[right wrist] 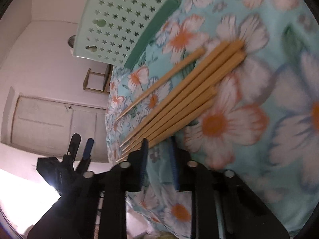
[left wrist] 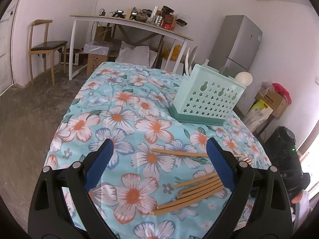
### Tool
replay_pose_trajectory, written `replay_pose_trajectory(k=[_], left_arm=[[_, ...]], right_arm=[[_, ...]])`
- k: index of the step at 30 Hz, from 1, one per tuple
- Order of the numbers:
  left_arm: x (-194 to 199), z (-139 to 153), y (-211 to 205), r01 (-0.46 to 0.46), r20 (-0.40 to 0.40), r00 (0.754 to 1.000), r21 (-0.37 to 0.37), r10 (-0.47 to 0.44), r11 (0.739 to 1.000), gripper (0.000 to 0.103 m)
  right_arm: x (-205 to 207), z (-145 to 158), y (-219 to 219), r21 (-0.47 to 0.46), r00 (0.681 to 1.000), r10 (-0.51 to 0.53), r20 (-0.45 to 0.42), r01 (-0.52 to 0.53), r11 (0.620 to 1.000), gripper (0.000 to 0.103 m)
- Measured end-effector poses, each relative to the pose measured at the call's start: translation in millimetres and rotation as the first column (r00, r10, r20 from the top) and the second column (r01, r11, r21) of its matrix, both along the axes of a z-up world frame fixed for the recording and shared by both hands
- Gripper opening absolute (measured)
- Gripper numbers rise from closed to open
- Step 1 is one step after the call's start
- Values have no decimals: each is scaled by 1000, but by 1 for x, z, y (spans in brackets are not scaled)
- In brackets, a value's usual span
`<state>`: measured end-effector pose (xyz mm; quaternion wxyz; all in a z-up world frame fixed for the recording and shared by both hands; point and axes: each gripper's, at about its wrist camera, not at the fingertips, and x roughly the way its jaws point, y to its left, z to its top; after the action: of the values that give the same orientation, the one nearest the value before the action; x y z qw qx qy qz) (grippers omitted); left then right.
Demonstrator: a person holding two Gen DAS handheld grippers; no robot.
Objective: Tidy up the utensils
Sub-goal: 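Move the right tool down to the wooden chopsticks and close on them, then grasp a wooden chopstick with the left tool while the right tool holds its chopsticks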
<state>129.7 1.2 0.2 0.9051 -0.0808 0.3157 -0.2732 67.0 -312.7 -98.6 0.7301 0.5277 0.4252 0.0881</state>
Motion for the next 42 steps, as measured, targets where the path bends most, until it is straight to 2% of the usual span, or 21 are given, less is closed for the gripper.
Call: replay_pose_trajectory(k=[2,9,13,22,30,36,39,41,42], left_arm=[[-1,0,2,-1,-2,1000,-4,1,1000,90],[-4,4,10,-6,5,1000,-14,7,1000,90],[-5,4,12,-10,9,1000,-13,10,1000,90],[-8,8,16,-21,13,1000,-11,21,1000,90],[-13,12,12,-10,26,1000,13,9,1000,90],[-21,14,-7,43,51,998,47,-45,998,90],[-26,14,-23,98,65,993,83,-103,992,90],[-32,12,-41,159,82,982,130,-171,979,79],[-33,11,-51,193,84,975,159,-208,968,77]], right_arm=[[4,0,4,5,1000,-16,4,16,1000,13],[14,-7,8,120,995,-100,-6,100,988,12],[13,-9,2,155,993,-116,-10,116,981,14],[19,-7,5,134,993,-115,10,113,985,11],[-3,-3,-12,119,995,-91,27,87,989,12],[-17,1,-32,84,995,-96,36,93,992,12],[-24,3,-41,69,995,-98,36,95,993,12],[-28,3,-46,60,995,-93,36,91,994,12],[-30,5,-49,51,995,-91,36,89,995,12]])
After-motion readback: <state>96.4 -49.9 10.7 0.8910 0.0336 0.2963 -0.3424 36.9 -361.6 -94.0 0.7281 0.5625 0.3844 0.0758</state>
